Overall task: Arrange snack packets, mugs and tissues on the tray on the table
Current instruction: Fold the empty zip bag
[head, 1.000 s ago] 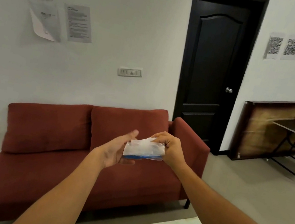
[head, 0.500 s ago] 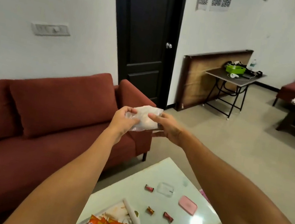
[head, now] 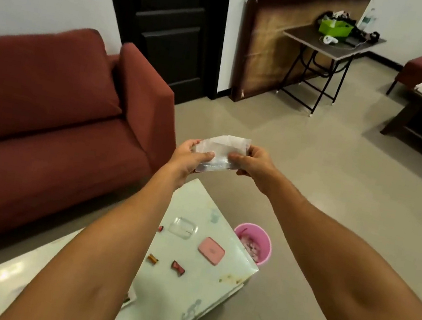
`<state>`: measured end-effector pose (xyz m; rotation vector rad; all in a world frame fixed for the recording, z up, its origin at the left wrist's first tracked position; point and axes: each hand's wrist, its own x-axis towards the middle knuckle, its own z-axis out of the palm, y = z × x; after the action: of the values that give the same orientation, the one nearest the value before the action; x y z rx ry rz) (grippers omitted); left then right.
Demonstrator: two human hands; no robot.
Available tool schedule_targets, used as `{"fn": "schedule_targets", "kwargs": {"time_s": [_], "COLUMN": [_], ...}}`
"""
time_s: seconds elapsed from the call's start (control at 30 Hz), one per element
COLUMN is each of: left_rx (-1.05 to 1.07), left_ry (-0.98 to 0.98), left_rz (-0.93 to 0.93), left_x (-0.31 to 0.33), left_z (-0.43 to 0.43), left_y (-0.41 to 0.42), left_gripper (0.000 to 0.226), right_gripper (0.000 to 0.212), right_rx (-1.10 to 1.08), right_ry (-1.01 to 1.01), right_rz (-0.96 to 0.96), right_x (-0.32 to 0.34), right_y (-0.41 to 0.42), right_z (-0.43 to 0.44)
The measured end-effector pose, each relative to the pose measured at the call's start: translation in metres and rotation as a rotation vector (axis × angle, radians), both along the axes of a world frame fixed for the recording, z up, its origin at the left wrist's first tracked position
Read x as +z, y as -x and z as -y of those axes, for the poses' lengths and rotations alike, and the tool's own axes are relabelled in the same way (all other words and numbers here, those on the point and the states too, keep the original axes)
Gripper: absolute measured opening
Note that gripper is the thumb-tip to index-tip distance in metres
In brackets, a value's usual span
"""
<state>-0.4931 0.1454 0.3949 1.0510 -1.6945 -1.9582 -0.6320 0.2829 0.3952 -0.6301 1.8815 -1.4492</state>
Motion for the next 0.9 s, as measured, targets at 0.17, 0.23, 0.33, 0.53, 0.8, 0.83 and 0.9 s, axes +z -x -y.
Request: {"fn": "schedule_targets", "kwargs": {"time_s": [0.17,0.23,0.33,0.53,0.8,0.83,0.9], "left_rx": [-0.009,-0.037,-0.104,-0.241,-0.432,-0.453,-0.482], "left_ry": [-0.044,-0.052,-0.093,-0.050,0.236,0.236,0.235], "left_rz": [0.101,0.141,0.184,0.337,0.594,0.609,0.627], "left_x": [-0.044,-0.065,-0.101,-0.186,-0.325,-0.341,-0.372], "left_z": [-0.016,-0.019,-0.028,-0.063,-0.114,-0.121,-0.130], "left_y": [0.053,0.068,0.084,0.126,0.190,0.198,0.213], "left_gripper": [0.054,0.052,0.055,0.058,0.066,0.064,0.052], "right_gripper": [0.037,0.037,0.035,0.031,0.023,0.022,0.016], "right_rx": [-0.041,-0.045,-0.120,-0.333,-0.587,-0.616,-0.656], "right_ry": [-0.020,-0.034,-0.060,-0.178,-0.317,-0.366,-0.469], "right_rz": [0.209,0.314,0.344,0.344,0.310,0.292,0.244], "right_x": [-0.045,-0.063,-0.095,-0.169,-0.322,-0.345,-0.387], "right_y": [0.044,0.055,0.064,0.076,0.123,0.130,0.142], "right_z": [-0.026,-0.037,-0.055,-0.086,-0.126,-0.132,-0.142]}}
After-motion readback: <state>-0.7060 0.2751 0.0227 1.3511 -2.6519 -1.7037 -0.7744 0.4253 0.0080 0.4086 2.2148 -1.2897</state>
